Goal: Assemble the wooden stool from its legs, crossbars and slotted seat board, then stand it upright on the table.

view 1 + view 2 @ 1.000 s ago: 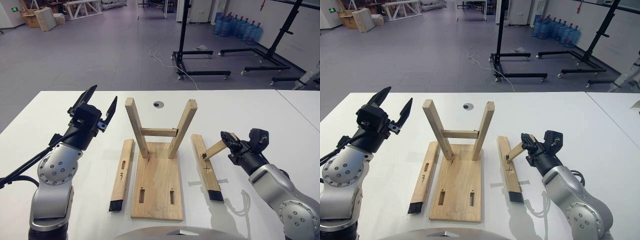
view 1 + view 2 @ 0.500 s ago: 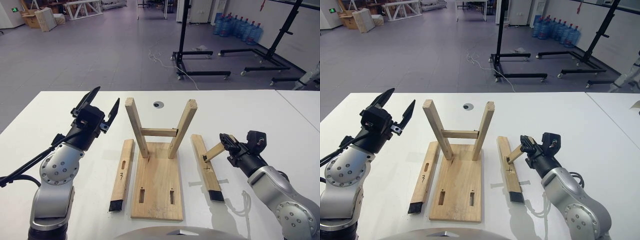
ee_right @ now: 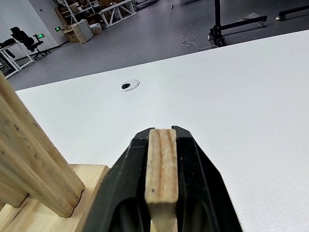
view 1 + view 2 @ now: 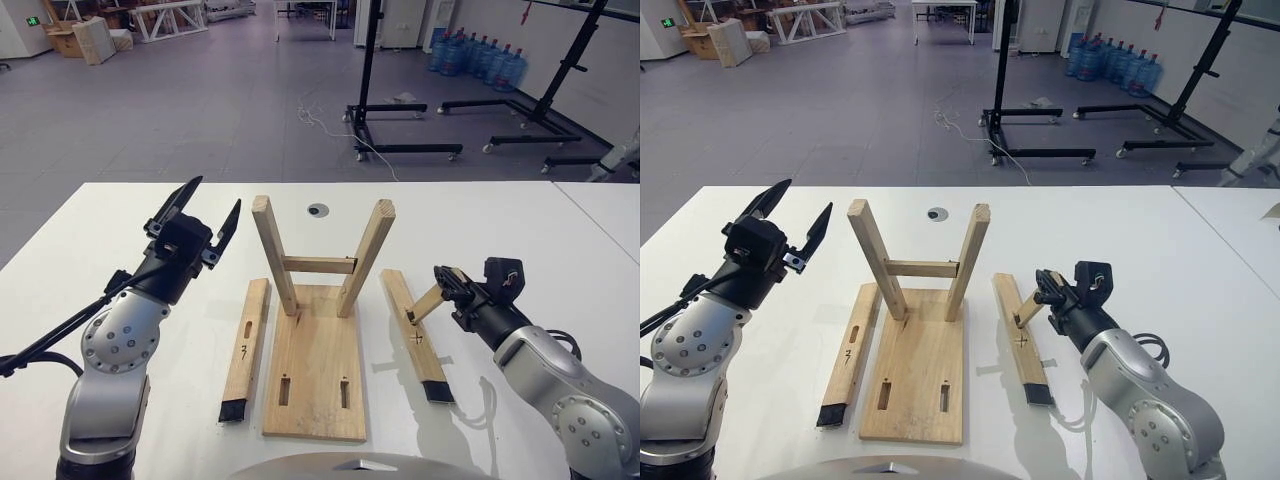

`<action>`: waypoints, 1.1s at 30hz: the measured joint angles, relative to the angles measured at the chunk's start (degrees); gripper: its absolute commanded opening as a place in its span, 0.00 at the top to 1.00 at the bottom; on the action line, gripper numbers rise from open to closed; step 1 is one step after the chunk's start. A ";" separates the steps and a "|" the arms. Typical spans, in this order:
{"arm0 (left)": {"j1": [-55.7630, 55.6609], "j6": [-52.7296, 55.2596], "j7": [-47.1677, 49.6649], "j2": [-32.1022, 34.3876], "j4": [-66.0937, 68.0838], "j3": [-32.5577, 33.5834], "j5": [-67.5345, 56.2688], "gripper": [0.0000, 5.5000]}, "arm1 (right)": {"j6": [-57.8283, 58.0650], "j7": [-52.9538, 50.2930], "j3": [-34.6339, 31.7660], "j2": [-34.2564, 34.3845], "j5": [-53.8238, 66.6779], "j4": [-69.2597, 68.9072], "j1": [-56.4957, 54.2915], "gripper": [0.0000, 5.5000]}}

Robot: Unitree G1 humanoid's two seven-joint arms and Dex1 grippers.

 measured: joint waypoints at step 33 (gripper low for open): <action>-0.05 -3.40 4.02 -2.44 1.80 -2.86 4.27 0.47 | -6.67 22.55 6.96 -5.84 -21.07 12.59 -8.94 0.93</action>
